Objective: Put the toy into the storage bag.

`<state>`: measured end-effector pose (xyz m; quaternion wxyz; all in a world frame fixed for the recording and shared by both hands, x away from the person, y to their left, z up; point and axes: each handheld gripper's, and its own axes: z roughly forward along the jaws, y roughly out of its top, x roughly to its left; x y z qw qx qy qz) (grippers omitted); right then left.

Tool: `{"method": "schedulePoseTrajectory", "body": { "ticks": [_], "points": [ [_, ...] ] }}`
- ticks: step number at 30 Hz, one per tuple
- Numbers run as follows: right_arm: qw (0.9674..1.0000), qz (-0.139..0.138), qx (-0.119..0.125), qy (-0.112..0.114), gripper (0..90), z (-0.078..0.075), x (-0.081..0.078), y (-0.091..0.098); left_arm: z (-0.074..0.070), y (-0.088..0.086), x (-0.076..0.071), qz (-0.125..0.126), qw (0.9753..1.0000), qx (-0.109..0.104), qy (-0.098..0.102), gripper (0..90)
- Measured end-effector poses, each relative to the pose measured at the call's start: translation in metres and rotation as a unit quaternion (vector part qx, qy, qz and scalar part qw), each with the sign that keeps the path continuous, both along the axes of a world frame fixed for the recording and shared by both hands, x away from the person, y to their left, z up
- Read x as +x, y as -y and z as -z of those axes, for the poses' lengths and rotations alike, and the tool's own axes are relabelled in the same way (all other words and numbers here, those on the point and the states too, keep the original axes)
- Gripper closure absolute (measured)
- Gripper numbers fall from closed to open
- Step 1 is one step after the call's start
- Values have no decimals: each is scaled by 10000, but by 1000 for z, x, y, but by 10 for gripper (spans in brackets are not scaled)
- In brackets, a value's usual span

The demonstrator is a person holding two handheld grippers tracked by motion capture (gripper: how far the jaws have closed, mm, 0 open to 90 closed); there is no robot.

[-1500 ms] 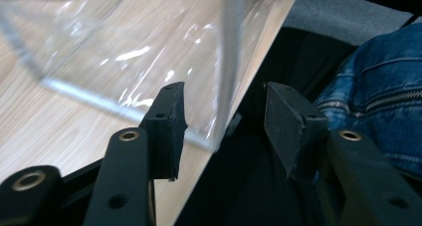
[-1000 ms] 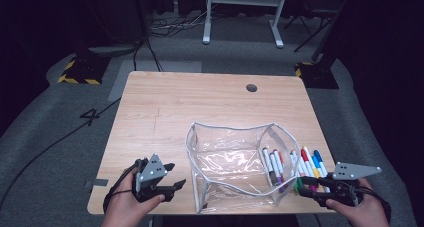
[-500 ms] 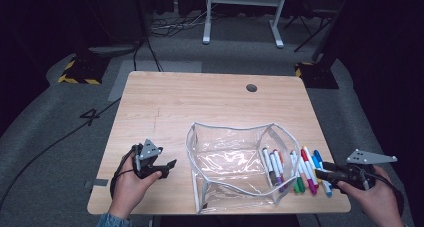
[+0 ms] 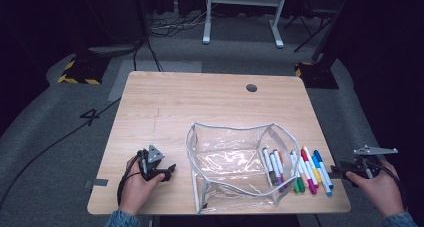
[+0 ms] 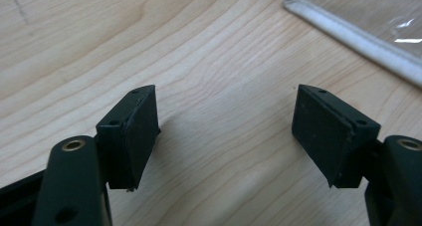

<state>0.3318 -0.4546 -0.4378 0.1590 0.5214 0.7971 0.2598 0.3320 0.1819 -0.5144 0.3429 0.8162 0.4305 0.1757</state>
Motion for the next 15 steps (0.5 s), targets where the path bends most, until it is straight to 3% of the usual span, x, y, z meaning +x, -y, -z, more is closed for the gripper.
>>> {"method": "schedulePoseTrajectory", "body": {
  "ticks": [3, 9, 15],
  "points": [
    [9998, 142, 15, -167, 539, 12, 5, 5, 0, 0, 0, -9, 10000, -10, -17, 268],
    [9992, 141, 109, -372, 555, 25, 12, -1, 1, 0, -1, -53, 10000, -45, -25, 264],
    [9981, 192, -38, -589, 615, 32, 25, -9, 0, 1, -2, -92, 9999, -44, -31, 264]
  ]
}}
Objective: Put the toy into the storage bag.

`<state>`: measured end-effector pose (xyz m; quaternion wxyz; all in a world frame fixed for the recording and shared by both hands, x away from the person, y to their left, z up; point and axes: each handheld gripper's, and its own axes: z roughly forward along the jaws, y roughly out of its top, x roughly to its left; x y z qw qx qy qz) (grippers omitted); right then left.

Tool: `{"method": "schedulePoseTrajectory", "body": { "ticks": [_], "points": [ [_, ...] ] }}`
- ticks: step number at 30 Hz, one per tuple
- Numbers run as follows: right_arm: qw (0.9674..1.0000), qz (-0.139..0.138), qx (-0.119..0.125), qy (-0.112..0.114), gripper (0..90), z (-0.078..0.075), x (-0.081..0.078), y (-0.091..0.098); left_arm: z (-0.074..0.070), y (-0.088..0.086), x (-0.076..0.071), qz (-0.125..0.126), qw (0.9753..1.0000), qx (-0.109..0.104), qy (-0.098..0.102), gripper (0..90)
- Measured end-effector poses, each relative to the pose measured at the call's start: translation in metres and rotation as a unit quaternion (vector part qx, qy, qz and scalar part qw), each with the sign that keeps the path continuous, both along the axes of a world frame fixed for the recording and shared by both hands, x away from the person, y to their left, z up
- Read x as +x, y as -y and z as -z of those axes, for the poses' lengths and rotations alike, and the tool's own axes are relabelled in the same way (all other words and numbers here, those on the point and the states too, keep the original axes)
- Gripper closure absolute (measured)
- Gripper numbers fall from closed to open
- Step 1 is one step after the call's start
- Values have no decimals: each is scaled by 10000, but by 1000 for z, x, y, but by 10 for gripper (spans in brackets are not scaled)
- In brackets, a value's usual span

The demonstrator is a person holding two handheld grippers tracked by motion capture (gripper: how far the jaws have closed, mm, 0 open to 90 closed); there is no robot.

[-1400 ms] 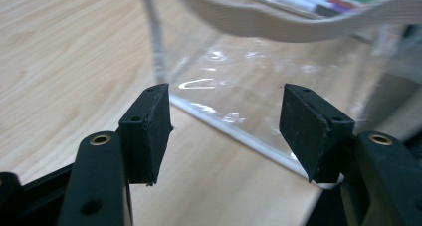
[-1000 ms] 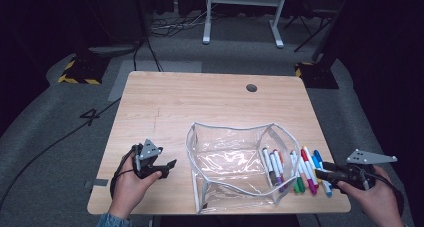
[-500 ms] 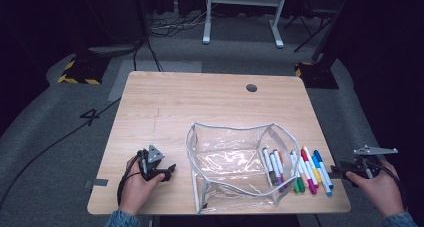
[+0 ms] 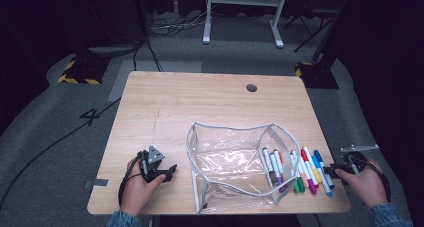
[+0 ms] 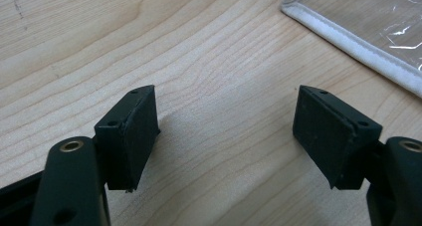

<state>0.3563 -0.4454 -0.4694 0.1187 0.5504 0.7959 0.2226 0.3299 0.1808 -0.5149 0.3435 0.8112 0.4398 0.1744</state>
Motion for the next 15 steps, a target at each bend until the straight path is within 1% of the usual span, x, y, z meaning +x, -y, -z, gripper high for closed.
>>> {"method": "schedulePoseTrajectory", "body": {
  "ticks": [1, 3, 5, 8, 10, 12, 13, 15],
  "points": [
    [10000, 0, 0, 0, 615, 0, 0, 0, 0, 0, 0, 0, 10000, 0, 0, 264],
    [9999, 21, -92, -100, 640, 2, 5, -3, 0, 0, 0, -5, 10000, -7, 1, 264],
    [9998, 44, -135, -139, 655, 3, 8, -6, 0, 0, 0, -4, 10000, -6, 0, 264],
    [9993, 184, -199, -259, 679, 4, 12, -10, 0, 0, 0, -1, 10000, -9, 0, 262],
    [9987, 248, -316, -311, 697, 5, 16, -13, 0, 0, 0, 8, 10000, -16, -19, 260],
    [9980, 334, -396, -354, 752, 4, 20, -16, 0, 0, 0, 24, 10000, -31, -30, 256],
    [9976, 390, -402, -399, 764, 4, 22, -18, 0, 0, 0, 24, 10000, -31, -32, 255],
    [9974, 447, -380, -420, 768, 3, 24, -19, 0, 0, 0, 34, 10000, -25, -47, 254]
  ]
}}
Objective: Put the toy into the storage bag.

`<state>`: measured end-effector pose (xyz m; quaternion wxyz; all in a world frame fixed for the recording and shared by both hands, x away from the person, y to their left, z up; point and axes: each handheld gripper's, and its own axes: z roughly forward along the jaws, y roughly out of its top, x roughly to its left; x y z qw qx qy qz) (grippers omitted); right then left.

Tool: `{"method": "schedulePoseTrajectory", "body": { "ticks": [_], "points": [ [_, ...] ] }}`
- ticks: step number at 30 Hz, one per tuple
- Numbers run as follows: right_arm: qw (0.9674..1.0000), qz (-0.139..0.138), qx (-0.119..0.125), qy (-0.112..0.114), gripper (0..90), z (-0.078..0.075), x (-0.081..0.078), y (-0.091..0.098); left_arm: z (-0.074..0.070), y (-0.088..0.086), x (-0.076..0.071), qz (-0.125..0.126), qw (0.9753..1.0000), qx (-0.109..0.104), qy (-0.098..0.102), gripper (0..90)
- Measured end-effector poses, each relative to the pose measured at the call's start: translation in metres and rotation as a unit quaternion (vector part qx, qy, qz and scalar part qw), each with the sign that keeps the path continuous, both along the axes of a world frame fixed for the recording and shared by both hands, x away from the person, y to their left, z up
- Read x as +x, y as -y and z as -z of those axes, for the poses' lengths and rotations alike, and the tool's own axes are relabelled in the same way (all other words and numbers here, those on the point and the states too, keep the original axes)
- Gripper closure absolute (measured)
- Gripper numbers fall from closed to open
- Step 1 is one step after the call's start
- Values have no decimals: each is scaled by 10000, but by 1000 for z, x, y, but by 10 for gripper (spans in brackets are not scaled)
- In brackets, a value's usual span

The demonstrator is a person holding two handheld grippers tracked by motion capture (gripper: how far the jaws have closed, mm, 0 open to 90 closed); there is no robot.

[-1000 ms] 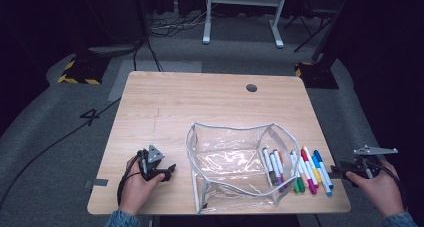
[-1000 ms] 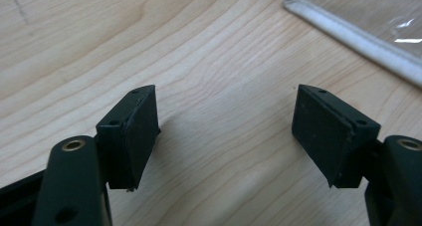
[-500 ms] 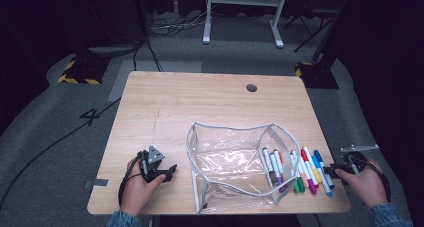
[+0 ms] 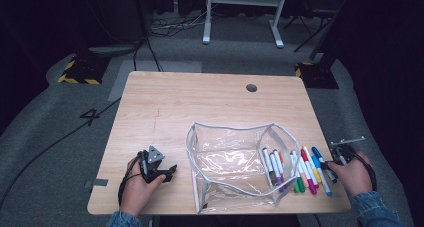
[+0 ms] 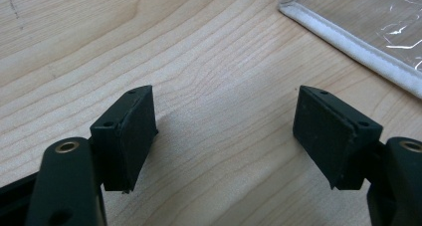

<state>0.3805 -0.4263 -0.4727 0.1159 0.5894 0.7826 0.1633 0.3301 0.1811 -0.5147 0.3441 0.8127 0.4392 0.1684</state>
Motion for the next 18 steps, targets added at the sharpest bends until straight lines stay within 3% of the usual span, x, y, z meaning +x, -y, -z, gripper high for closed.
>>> {"method": "schedulePoseTrajectory", "body": {
  "ticks": [8, 14, 17, 18],
  "points": [
    [9996, -94, 24, 255, 769, -14, 0, 2, 0, 0, 1, 63, 10000, -11, -18, 243],
    [9978, -406, 305, 418, 769, -43, -5, 2, 0, 2, 1, 68, 10000, 17, -14, 206],
    [9967, -530, 303, 527, 770, -54, -7, -1, 0, 2, 1, 81, 10000, 27, -18, 202],
    [9952, -704, 301, 617, 770, -66, -10, -6, 0, 2, 1, 83, 10000, 27, -18, 201]
  ]
}}
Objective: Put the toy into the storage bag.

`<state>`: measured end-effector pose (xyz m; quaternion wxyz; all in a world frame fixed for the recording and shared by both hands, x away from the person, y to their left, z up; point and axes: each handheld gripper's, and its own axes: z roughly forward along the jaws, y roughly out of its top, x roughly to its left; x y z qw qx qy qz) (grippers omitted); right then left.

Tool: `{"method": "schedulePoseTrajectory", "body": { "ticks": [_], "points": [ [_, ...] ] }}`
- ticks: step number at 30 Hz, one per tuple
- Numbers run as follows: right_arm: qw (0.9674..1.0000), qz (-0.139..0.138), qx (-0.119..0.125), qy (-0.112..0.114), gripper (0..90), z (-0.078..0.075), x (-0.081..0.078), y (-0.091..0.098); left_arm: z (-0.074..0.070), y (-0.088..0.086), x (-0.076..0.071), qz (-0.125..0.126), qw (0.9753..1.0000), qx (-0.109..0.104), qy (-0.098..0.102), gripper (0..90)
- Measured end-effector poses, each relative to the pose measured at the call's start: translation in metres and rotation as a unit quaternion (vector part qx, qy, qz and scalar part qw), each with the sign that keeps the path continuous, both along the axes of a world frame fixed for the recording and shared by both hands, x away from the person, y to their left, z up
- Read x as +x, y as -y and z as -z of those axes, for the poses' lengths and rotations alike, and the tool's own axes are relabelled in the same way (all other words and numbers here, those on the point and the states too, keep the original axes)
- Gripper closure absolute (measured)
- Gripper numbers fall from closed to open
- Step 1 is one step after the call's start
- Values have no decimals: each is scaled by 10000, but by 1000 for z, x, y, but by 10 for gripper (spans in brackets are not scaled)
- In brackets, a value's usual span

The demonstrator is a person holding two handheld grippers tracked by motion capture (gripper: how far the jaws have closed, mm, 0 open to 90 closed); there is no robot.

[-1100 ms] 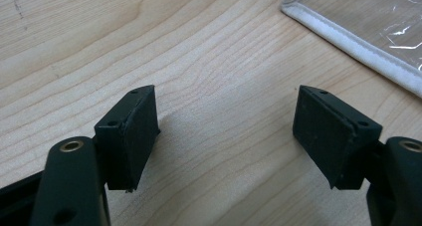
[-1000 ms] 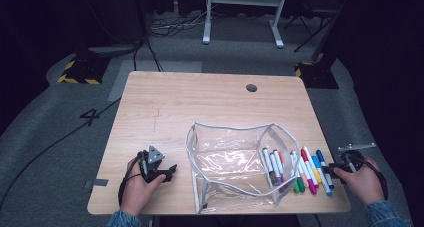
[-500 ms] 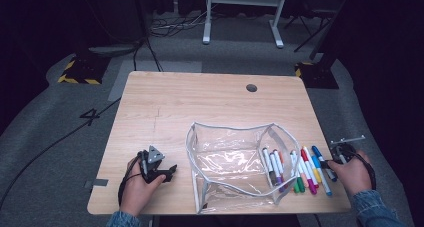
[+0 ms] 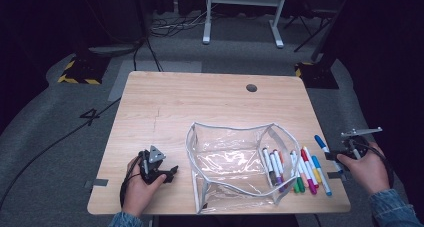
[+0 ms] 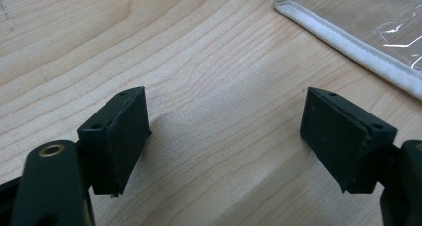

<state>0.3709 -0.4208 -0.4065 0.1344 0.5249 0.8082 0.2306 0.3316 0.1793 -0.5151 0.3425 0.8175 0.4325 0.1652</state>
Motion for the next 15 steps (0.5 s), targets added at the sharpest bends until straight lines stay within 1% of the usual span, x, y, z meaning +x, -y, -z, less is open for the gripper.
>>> {"method": "schedulePoseTrajectory", "body": {
  "ticks": [4, 5, 9, 10, 12, 13, 14, 15],
  "points": [
    [9995, -259, 83, 144, 770, -21, -2, -11, 0, 0, 0, -6, 10000, -1, 13, 201],
    [9992, -347, 81, 192, 770, -27, -3, -15, 0, 0, 0, -7, 10000, -1, 11, 201],
    [9979, -578, 107, 287, 770, -46, -3, -28, 0, 0, 0, -6, 10000, 0, 11, 201],
    [9972, -651, 135, 331, 770, -50, -2, -31, 0, 0, 0, -4, 10000, -1, 13, 201],
    [9957, -800, 278, 363, 770, -61, -2, -41, 0, 0, 0, -5, 10000, -1, 12, 201],
    [9957, -800, 278, 363, 770, -61, -2, -41, 0, 0, 0, -5, 10000, -1, 12, 200],
    [9944, -929, 323, 387, 770, -69, -2, -48, 0, 0, 0, -7, 10000, 2, 13, 201],
    [9938, -984, 347, 383, 770, -73, -2, -52, 0, 0, 0, -7, 10000, -2, 11, 200]
  ]
}}
